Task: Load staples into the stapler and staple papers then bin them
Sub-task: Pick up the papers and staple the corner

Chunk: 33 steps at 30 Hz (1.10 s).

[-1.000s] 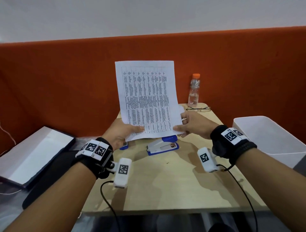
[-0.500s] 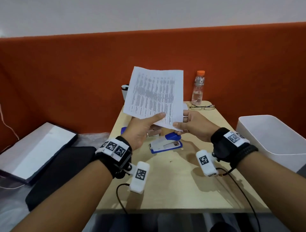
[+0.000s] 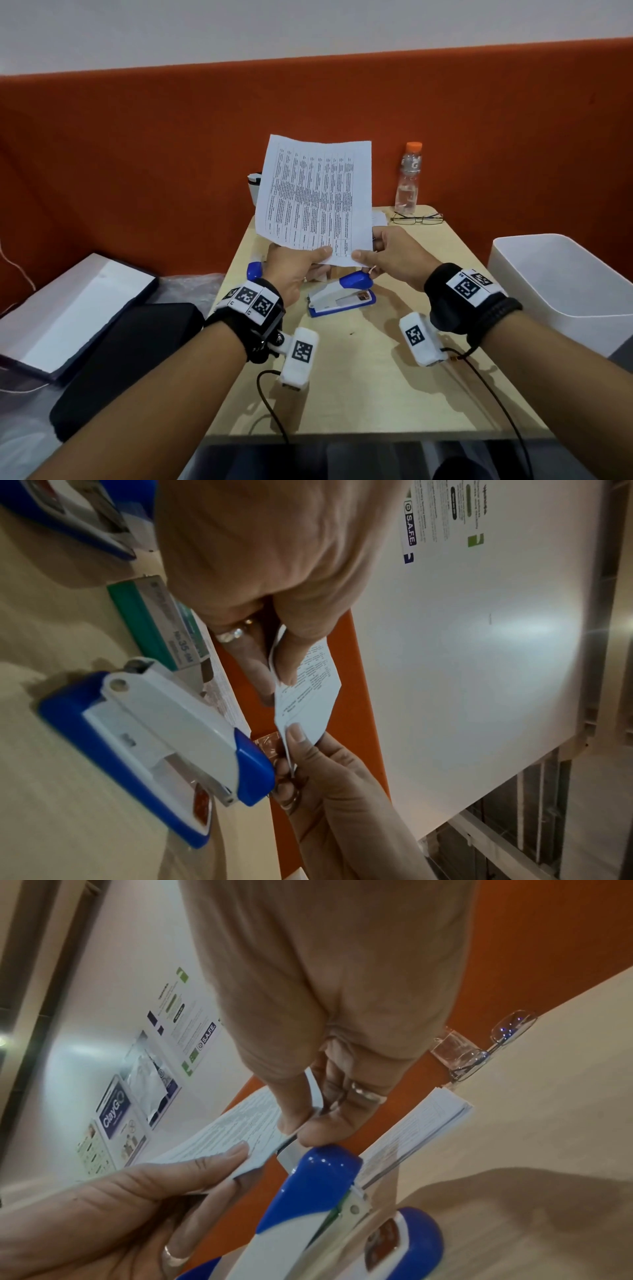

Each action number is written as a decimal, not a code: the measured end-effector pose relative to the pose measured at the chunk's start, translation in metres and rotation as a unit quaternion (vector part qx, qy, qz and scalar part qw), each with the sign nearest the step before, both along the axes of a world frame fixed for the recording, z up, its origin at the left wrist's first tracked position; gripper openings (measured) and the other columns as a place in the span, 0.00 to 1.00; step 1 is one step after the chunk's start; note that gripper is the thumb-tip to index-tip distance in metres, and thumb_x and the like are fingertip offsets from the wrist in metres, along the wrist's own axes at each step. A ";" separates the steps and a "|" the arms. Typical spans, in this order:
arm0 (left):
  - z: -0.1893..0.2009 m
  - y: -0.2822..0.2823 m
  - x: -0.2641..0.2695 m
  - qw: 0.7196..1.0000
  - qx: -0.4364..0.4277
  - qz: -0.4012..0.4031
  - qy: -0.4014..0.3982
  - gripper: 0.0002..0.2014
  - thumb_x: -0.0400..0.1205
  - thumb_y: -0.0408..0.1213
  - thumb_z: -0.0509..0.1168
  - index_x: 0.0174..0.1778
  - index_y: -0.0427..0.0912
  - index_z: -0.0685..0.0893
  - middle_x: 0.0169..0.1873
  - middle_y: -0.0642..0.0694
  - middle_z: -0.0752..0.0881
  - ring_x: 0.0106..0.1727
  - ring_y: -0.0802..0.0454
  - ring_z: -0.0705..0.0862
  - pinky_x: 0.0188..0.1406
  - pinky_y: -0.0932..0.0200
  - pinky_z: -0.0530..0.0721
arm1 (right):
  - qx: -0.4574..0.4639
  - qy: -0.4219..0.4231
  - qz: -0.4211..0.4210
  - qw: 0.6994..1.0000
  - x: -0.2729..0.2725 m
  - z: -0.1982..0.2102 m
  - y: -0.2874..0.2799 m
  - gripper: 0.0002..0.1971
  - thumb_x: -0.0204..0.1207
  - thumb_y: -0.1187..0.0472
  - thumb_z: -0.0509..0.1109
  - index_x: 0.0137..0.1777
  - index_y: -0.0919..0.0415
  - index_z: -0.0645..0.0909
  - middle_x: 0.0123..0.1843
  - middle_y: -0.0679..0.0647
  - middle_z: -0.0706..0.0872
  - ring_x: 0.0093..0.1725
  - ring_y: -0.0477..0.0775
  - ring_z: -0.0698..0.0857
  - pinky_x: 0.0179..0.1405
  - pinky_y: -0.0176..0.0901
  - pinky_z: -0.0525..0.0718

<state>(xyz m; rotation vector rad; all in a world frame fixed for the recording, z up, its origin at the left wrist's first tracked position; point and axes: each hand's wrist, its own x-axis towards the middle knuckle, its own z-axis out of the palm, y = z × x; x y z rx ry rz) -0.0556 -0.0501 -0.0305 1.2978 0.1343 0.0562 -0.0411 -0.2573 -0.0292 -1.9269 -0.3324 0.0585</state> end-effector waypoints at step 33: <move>0.003 -0.015 0.001 0.992 -0.120 0.033 -0.005 0.23 0.78 0.20 0.77 0.70 0.31 0.85 0.58 0.35 0.92 0.43 0.48 0.92 0.29 0.66 0.88 | -0.030 0.179 -0.063 0.981 -0.018 0.026 -0.012 0.33 0.63 0.67 0.92 0.66 0.68 0.82 0.56 0.64 0.95 0.51 0.59 0.95 0.58 0.54 0.93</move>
